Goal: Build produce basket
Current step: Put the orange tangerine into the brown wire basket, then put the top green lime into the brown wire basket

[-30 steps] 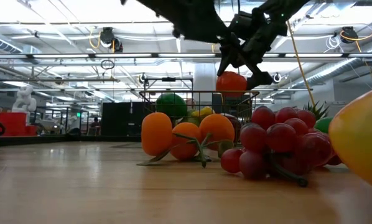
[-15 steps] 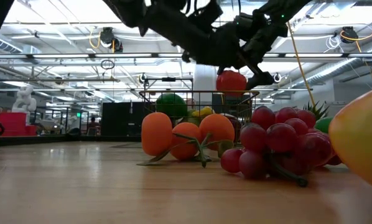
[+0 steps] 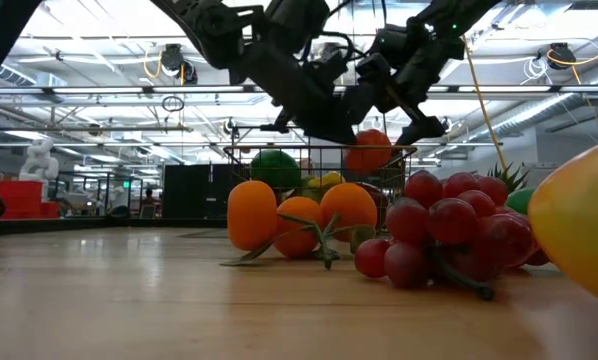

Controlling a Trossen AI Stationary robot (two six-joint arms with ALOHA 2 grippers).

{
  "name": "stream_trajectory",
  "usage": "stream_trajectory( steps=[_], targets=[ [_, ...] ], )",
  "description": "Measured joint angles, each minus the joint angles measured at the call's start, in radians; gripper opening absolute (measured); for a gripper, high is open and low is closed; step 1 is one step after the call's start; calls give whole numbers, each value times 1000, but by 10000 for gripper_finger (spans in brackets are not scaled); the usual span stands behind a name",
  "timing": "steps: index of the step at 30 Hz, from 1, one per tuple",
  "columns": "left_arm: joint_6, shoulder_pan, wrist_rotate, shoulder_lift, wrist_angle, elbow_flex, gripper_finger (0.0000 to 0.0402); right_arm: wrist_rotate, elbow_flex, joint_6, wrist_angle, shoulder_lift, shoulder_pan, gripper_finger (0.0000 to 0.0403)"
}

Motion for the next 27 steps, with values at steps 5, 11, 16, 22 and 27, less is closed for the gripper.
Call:
stream_trajectory(
  steps=[5, 11, 16, 22, 27],
  targets=[
    [-9, -20, 2, -16, 3, 1, 28, -4, 1, -7, -20, 0, 0, 400],
    [-17, -55, 3, -47, -15, 1, 28, -3, 1, -19, -28, 0, 0, 400],
    [-23, -81, 3, -143, -77, 0, 28, -29, 1, -22, -27, -11, 0, 400],
    [-81, -101, 9, -318, -238, 1, 28, -97, 1, 51, 15, -73, 10, 400],
    [-170, -104, 74, -455, -467, 1, 28, -41, 1, 172, -6, -152, 40, 400]
  ],
)
